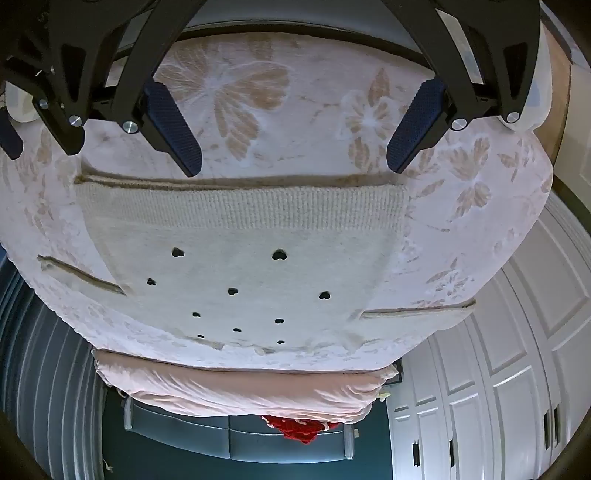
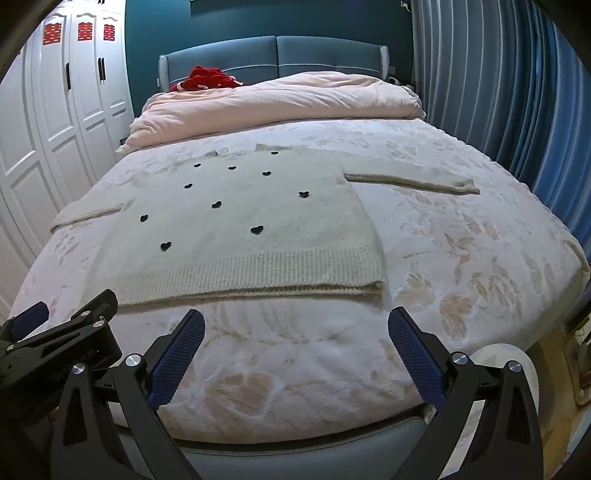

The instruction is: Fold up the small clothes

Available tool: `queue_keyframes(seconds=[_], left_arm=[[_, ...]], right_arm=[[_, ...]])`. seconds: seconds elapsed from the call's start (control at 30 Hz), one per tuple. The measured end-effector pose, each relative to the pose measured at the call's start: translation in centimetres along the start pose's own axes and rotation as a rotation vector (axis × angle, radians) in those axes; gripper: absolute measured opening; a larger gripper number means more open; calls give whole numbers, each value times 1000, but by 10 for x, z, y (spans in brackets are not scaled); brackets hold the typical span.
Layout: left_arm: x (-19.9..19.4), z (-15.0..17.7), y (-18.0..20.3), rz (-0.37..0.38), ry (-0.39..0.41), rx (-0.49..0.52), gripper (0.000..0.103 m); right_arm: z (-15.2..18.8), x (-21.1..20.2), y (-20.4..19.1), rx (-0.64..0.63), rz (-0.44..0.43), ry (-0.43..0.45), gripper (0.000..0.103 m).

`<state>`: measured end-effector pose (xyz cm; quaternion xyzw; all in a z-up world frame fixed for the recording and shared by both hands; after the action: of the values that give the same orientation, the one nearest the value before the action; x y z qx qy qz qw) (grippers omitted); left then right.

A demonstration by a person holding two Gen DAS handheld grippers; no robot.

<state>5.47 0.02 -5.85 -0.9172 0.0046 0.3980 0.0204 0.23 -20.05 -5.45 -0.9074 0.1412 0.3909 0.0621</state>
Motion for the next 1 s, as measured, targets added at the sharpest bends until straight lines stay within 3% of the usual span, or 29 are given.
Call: queue_keyframes(seconds=[1.0], left_arm=[[-5, -6, -6, -27, 25, 16, 98]], right_arm=[[-1, -1, -1, 8, -7, 10, 98]])
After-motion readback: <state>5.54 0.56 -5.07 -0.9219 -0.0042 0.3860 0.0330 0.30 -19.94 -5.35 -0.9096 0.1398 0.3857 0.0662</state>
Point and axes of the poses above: each gripper's, at about its wrist camera, not at the fingertips, and x roughly the way its jaws point, y to its right, z to its underside, the point moved 8 cm from there along x, roughly the way its jaws point, and after that the axes turned 1 degree about x, right-handed, at the moved point
